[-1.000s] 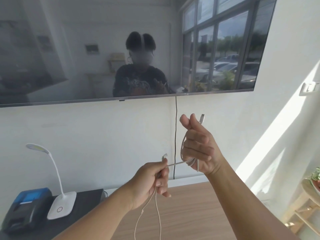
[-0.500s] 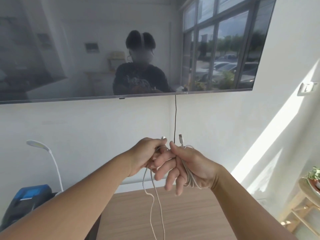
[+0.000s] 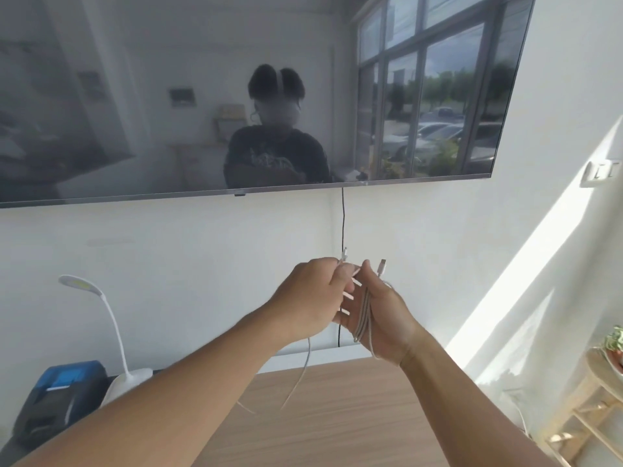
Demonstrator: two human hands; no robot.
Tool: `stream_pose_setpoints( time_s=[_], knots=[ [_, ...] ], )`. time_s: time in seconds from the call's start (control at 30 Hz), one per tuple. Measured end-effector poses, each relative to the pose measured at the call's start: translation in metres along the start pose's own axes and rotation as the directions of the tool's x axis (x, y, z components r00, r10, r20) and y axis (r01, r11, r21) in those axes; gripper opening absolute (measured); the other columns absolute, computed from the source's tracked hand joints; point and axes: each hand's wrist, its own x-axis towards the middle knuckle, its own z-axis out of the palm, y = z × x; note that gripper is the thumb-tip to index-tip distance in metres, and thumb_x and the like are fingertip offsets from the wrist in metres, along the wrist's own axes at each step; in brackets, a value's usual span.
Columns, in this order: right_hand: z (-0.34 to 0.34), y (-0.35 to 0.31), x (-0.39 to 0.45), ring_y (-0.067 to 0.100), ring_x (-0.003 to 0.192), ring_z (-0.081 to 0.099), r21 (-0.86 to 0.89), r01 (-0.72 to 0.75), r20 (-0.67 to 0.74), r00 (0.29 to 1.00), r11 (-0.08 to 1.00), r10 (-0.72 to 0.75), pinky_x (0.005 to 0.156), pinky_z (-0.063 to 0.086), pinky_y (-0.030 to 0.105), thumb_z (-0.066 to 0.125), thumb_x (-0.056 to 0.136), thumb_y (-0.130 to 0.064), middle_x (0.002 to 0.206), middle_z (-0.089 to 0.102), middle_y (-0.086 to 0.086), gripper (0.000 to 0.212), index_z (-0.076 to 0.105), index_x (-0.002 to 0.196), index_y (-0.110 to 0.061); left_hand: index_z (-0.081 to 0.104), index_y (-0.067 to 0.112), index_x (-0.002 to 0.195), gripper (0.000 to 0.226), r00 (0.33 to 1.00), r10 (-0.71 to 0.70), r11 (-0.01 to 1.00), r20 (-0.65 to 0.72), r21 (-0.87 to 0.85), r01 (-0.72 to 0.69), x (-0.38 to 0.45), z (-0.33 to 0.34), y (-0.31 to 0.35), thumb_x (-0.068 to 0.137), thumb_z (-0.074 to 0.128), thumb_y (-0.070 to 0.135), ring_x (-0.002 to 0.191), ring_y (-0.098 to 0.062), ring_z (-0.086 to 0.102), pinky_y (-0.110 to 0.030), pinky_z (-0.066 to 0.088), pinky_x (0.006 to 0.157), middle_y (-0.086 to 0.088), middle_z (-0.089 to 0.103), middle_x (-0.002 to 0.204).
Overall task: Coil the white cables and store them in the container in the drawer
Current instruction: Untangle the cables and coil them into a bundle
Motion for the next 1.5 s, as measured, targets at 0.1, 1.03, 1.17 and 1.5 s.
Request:
stream_pose_setpoints(
  time_s=[0.1,1.03,1.17,1.5],
  knots=[
    [-0.002,-0.006,0.001,0.025,0.089,0.071,0.12,0.038,0.002,0.999,0.992,-0.039,0.07,0.06,0.037,0.039,0.105,-0.049,0.109,0.077,0.007,0.046,0.062,0.117,-0.011,0.061,0.027,0.086,0.034,0.997,0.056,0.997,0.054,0.043,-0.059,-0.011,0.011,-0.007,0.105,0.037,0.04,0.071,-0.013,0.063,-0.038,0.055,0.072,0.008,0.065,0.077],
    [0.014,-0.028,0.009,0.008,0.019,0.028,0.48,-0.032,0.199,0.977,0.877,-0.074,0.023,0.022,0.014,0.03,0.109,-0.043,0.036,0.049,-0.004,0.045,0.053,0.082,-0.016,0.054,0.014,0.078,0.041,0.944,-0.099,0.847,0.313,-0.471,0.245,-0.042,0.018,-0.068,0.107,0.042,0.04,0.047,-0.015,0.04,-0.035,0.054,0.06,0.003,0.042,0.055],
    [0.01,-0.026,0.005,0.004,0.02,0.04,0.258,-0.029,0.164,0.986,0.966,-0.014,0.024,0.023,0.013,0.037,0.106,-0.045,0.04,0.055,-0.004,0.044,0.063,0.09,-0.013,0.052,0.014,0.076,0.041,0.939,-0.14,0.734,0.314,-0.604,0.311,-0.038,0.009,-0.075,0.104,0.047,0.043,0.049,-0.019,0.042,-0.039,0.056,0.062,0.0,0.037,0.057],
    [-0.003,-0.003,-0.006,0.015,0.032,0.055,-0.513,-0.164,0.191,0.935,0.842,0.299,0.039,0.034,0.024,0.043,0.103,-0.059,0.102,0.078,0.023,0.062,0.076,0.107,-0.008,0.064,0.01,0.078,0.043,0.949,-0.224,0.778,0.224,-0.546,0.312,-0.005,-0.014,-0.066,0.106,0.047,0.038,0.045,-0.019,0.038,-0.033,0.049,0.051,-0.001,0.039,0.054]
  ],
)
